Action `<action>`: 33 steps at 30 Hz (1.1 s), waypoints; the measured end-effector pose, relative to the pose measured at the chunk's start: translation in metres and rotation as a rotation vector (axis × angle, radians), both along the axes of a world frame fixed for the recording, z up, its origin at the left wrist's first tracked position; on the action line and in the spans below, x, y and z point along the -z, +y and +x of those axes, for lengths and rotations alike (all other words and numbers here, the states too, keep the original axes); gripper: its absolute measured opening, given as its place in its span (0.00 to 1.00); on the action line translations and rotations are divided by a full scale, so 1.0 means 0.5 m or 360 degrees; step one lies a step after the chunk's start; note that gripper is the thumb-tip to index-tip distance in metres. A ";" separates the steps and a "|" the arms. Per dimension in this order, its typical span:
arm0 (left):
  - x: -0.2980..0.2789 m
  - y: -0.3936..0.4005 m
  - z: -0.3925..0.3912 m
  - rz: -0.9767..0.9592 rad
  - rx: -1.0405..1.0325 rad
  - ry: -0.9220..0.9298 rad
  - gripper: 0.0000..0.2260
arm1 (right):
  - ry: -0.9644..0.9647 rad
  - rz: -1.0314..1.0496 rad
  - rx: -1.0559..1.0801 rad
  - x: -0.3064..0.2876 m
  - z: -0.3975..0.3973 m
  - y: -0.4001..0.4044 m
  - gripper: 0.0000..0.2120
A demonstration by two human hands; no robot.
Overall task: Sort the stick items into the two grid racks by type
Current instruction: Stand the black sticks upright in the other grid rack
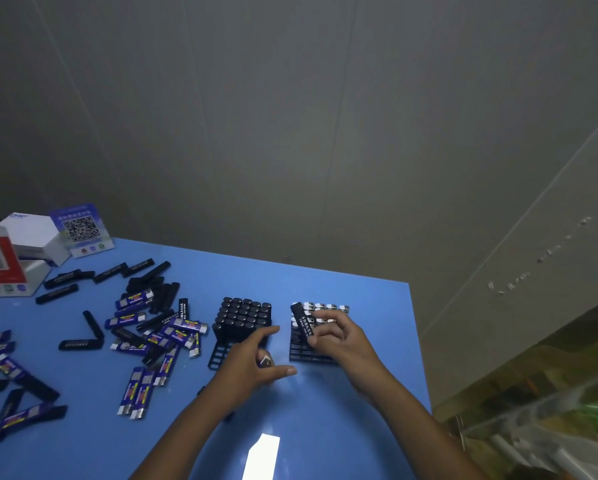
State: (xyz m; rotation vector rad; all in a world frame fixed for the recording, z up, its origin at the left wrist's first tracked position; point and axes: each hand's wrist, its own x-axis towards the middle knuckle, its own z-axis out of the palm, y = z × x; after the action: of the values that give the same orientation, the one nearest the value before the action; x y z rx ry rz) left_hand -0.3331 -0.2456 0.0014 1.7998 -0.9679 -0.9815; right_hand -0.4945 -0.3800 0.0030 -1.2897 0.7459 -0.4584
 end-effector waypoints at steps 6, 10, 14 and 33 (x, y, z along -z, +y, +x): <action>0.006 0.023 0.032 -0.0011 -0.0011 0.0010 0.32 | 0.0045 -0.0353 -0.0165 -0.005 0.037 0.030 0.30; 0.011 0.042 0.058 -0.0032 0.0007 0.0002 0.32 | 0.0062 -0.0592 -0.0256 -0.001 0.060 0.050 0.30; 0.018 0.062 0.089 -0.0038 0.0034 0.0037 0.33 | 0.0154 -0.0760 -0.0194 0.005 0.087 0.072 0.23; 0.037 0.143 0.265 0.0008 0.0051 0.0023 0.32 | 0.0678 -0.1087 -0.0133 0.034 0.256 0.149 0.05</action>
State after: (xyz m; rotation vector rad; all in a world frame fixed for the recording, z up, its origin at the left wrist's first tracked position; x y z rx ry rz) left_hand -0.2003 -0.1740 -0.0171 1.7840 -0.9887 -1.0159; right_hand -0.3664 -0.3056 -0.0138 -2.0937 0.9219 -0.3858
